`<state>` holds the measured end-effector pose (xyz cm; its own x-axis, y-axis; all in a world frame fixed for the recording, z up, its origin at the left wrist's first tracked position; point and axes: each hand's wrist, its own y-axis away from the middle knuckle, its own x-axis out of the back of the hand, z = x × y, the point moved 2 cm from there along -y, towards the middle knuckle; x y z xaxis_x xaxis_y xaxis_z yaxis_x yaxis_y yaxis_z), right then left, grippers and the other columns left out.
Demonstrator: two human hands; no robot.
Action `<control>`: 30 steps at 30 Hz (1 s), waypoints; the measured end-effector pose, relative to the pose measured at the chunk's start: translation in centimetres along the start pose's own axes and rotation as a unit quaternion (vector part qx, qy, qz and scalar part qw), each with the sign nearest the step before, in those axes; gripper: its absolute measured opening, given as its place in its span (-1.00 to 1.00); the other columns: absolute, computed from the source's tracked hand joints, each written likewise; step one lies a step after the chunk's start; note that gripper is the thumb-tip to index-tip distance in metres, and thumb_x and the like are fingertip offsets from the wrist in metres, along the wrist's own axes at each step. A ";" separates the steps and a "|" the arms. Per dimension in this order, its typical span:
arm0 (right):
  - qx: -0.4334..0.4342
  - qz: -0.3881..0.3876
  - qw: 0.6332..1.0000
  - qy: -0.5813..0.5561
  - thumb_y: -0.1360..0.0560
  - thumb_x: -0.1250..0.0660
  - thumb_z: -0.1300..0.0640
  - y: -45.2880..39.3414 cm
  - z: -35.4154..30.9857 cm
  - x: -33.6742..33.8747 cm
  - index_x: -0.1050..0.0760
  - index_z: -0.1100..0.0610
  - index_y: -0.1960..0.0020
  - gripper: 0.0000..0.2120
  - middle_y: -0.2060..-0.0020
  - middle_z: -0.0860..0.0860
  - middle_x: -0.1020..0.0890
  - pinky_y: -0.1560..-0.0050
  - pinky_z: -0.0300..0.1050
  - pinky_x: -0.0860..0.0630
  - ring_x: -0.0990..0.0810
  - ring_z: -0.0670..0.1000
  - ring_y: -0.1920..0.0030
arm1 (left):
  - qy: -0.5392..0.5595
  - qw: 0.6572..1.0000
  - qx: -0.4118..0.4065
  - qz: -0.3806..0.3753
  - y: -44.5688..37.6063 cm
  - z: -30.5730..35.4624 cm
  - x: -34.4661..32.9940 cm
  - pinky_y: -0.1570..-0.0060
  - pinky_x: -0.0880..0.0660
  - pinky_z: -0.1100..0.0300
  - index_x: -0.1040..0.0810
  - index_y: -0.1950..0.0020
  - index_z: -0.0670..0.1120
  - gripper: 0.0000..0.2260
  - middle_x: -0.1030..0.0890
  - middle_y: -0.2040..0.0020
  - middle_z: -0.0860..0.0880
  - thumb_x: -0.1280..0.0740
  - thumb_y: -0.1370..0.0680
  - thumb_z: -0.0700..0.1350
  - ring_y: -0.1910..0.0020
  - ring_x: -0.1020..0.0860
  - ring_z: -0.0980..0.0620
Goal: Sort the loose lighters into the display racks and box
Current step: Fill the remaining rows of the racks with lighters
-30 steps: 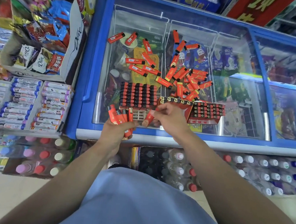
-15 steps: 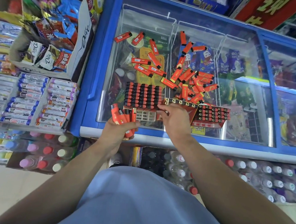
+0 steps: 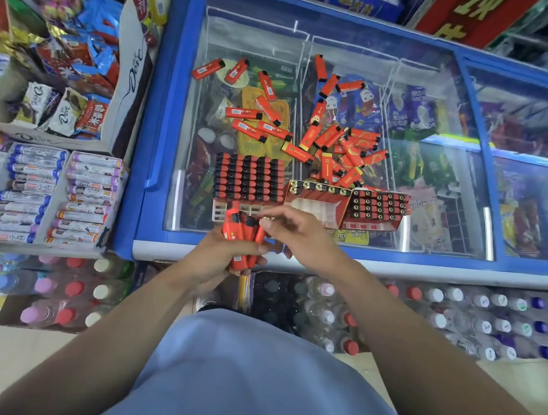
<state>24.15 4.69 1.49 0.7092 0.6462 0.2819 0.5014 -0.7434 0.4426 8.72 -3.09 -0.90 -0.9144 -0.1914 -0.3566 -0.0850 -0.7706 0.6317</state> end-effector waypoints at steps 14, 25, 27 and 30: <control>-0.009 0.330 0.936 0.118 -0.46 -0.56 0.03 -0.3 2.9 6.7 -0.60 0.07 0.01 -0.79 0.23 -0.14 -0.62 0.23 -0.43 -0.49 -0.60 -0.19 0.23 | -0.040 0.997 -0.011 0.066 -1.4 -1.0 -0.8 0.23 -0.48 0.06 -0.53 0.04 -0.12 -0.61 -0.51 0.26 -0.11 -0.67 -0.31 -0.10 0.32 -0.47 -0.03; 0.004 0.291 0.929 0.228 -0.54 -0.49 0.05 -2.5 3.4 5.4 -0.66 0.08 -0.15 -0.79 -0.03 0.03 -0.73 0.28 -0.41 -0.48 -0.68 -0.02 0.28 | -0.050 0.997 -0.020 0.060 -0.8 -1.0 -0.2 0.17 -0.55 0.08 -0.55 -0.02 -0.11 -0.62 -0.61 0.25 -0.01 -0.65 -0.35 -0.11 0.27 -0.58 0.04; 0.018 0.277 0.924 0.262 -0.59 -0.43 0.07 -2.3 2.7 5.3 -0.65 0.10 -0.26 -0.73 -0.06 0.05 -0.74 0.17 -0.24 -0.59 -0.69 0.01 0.27 | -0.055 0.996 -0.024 0.060 -0.7 -1.1 -0.2 0.17 -0.54 0.08 -0.55 -0.03 -0.12 -0.61 -0.61 0.26 -0.01 -0.66 -0.34 -0.11 0.26 -0.57 0.02; 0.044 0.291 0.912 0.286 -0.61 -0.40 0.08 -1.8 2.1 5.2 -0.56 0.11 -0.38 -0.64 -0.05 0.01 -0.74 0.04 -0.11 -0.63 -0.70 0.00 0.18 | -0.074 0.995 -0.029 0.062 -0.5 -1.0 -0.4 0.17 -0.56 0.10 -0.56 0.03 -0.10 -0.66 -0.61 0.29 0.02 -0.66 -0.35 -0.12 0.27 -0.58 0.03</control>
<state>27.99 9.01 0.40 0.5059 0.1043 0.8562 0.1785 -0.9838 0.0144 9.54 -3.26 -1.78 -0.9653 -0.1989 -0.1693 0.0521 -0.7816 0.6216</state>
